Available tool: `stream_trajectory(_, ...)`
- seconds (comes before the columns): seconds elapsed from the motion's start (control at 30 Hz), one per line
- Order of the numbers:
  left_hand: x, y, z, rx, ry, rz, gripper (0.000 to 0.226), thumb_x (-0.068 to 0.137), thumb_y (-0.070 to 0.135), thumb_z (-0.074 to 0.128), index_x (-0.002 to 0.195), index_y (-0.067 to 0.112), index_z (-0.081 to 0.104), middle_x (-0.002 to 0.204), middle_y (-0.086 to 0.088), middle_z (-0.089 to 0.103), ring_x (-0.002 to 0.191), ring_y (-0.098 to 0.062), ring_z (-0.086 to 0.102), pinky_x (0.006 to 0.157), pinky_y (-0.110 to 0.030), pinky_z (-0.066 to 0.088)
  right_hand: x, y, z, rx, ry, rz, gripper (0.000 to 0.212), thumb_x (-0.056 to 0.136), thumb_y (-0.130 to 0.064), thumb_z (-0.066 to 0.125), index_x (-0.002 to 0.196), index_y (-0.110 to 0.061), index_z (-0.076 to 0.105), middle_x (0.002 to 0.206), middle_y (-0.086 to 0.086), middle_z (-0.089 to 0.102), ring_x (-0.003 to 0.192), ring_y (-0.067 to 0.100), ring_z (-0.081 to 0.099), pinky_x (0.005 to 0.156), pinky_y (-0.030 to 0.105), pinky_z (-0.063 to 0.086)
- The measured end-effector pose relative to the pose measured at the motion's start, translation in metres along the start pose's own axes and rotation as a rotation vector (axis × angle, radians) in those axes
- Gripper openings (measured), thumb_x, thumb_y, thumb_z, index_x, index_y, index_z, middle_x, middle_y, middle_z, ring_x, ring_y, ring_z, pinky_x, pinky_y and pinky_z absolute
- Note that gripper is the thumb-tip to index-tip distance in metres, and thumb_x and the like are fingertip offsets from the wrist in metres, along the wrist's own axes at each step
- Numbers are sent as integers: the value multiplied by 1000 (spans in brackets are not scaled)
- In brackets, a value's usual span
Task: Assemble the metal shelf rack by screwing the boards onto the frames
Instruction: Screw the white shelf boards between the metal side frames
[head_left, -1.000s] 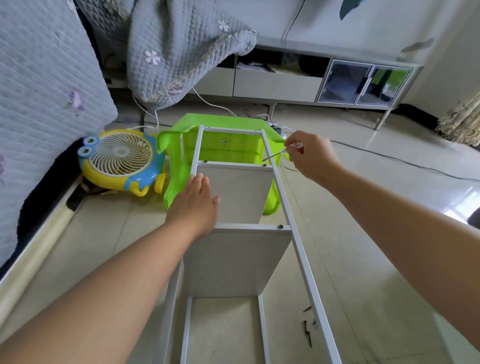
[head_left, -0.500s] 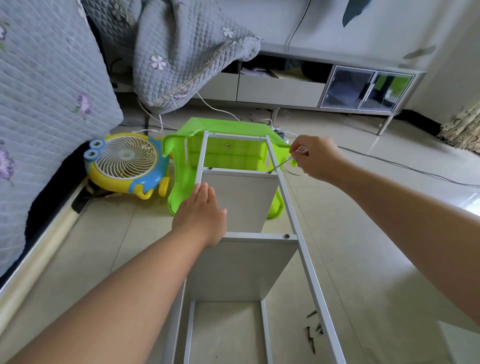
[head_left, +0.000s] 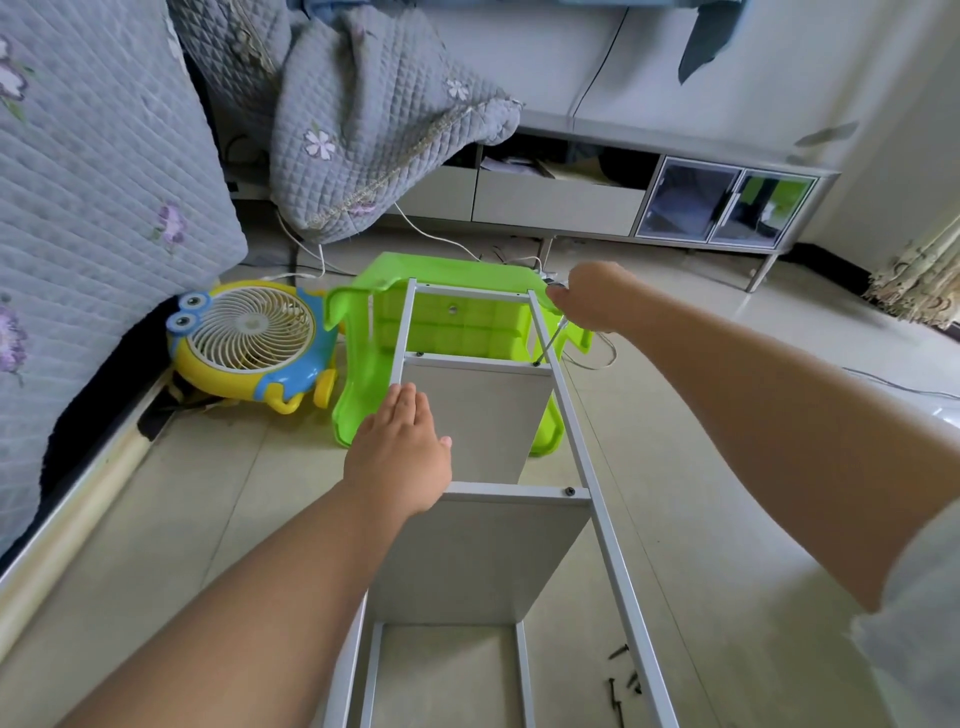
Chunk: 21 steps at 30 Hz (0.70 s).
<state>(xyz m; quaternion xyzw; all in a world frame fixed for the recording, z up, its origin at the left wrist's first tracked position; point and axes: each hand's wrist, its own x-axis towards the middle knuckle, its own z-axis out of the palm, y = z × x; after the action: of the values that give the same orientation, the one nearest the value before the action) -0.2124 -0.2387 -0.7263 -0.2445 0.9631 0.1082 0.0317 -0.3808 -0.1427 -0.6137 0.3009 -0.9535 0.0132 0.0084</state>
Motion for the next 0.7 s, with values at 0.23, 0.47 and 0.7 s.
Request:
stream_trajectory(0.23, -1, 0, -1, -4, -14, -1, 61, 101, 31, 23, 147, 2, -3, 156, -10, -10, 144, -21, -11, 118, -35, 2, 0, -6, -17, -75, -132, -85, 39, 95, -5, 35, 56, -7, 36, 50, 5, 41, 44, 18, 41, 42, 21, 35)
stream_trajectory(0.47, -4, 1, -1, -28, -18, -10, 60, 101, 31, 22, 147, 2, -3, 156, -10, -11, 144, -20, -11, 118, -33, 2, 1, -14, -16, -162, -113, -70, 39, 99, -18, 33, 60, -13, 31, 66, 5, 37, 69, 23, 43, 52, 26, 33)
stream_trajectory(0.7, -6, 0, 2, -40, 8, -12, 61, 101, 31, 24, 147, 2, -3, 156, -9, -11, 144, -19, -11, 118, -35, 4, -5, -11, -15, -145, -141, -139, 17, 97, -10, 33, 83, 0, 39, 61, 9, 47, 54, 25, 59, 41, 22, 37)
